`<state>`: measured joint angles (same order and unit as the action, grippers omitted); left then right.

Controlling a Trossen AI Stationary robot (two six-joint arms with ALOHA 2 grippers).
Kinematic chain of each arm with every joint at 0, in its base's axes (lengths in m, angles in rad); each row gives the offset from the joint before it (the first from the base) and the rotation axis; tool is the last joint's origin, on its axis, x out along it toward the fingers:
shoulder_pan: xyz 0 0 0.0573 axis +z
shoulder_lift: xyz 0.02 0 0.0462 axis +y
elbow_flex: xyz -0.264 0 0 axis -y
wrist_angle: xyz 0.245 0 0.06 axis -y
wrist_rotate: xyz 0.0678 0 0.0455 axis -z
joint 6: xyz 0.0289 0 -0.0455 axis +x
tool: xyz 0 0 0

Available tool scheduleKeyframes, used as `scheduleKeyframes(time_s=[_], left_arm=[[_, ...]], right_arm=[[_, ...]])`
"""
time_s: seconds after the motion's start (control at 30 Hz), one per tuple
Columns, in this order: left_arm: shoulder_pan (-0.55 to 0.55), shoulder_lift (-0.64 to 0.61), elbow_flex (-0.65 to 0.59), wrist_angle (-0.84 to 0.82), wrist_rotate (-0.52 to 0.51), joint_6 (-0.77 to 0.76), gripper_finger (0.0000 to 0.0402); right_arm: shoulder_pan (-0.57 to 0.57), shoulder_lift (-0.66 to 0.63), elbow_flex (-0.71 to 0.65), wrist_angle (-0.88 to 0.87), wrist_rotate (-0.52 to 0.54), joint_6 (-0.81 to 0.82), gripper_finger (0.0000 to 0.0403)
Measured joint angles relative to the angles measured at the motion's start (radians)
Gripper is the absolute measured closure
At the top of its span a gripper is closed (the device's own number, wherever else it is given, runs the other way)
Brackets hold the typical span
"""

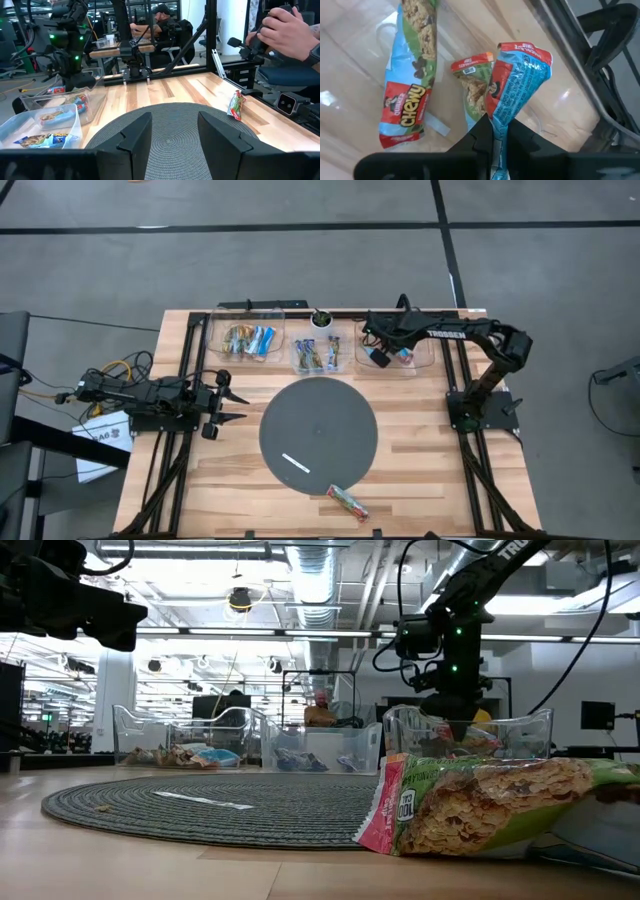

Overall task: Pick and place Granola Bars by type
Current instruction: Put the red granola bar into the right transparent bin

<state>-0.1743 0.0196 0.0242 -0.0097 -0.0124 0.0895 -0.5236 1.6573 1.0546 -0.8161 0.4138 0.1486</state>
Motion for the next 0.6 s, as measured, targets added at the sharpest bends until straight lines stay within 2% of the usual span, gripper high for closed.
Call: scheduleKeyframes(time_s=[0.2, 0.6], left_arm=[[0.000, 0.000, 0.000, 0.000, 0.000, 0.000, 0.0248], [0.000, 0.000, 0.000, 0.000, -0.001, 0.000, 0.0248]], right_arm=[[0.000, 0.000, 0.000, -0.014, -0.059, -0.003, 0.0361], [0.015, -0.004, 0.000, -0.013, -0.049, 0.000, 0.0310]])
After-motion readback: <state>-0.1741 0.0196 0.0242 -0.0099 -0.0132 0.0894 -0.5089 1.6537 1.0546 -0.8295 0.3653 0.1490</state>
